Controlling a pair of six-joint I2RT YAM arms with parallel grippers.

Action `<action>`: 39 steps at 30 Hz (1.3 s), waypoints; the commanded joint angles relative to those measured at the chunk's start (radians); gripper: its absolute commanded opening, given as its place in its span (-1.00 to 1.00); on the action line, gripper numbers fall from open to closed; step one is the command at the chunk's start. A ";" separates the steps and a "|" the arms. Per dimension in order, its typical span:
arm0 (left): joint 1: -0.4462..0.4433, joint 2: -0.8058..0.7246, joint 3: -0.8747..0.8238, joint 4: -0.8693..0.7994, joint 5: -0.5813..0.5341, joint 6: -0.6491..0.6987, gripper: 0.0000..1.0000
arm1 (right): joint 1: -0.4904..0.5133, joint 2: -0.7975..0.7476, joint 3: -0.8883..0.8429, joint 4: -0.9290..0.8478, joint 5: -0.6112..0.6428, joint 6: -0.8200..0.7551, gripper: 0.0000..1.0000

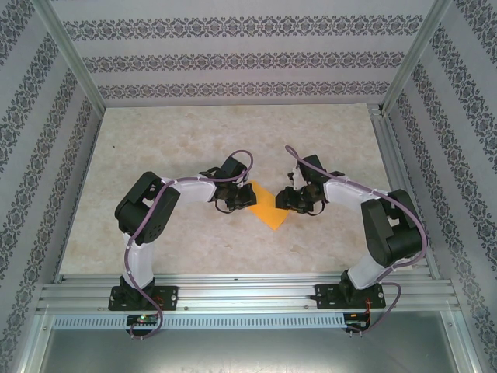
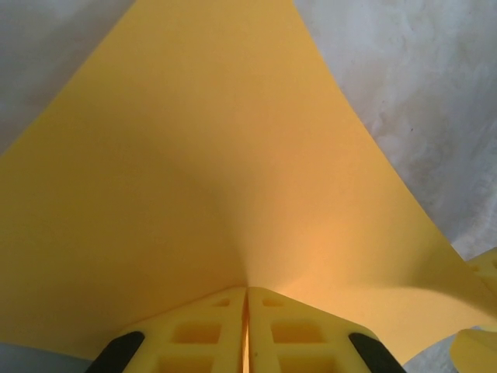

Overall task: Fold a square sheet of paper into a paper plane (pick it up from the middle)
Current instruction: Third fold the triangle at the center of the table.

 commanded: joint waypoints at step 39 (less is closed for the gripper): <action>-0.057 0.029 0.026 0.297 0.196 -0.307 -0.04 | -0.029 -0.279 -0.240 0.276 -0.143 0.120 -0.04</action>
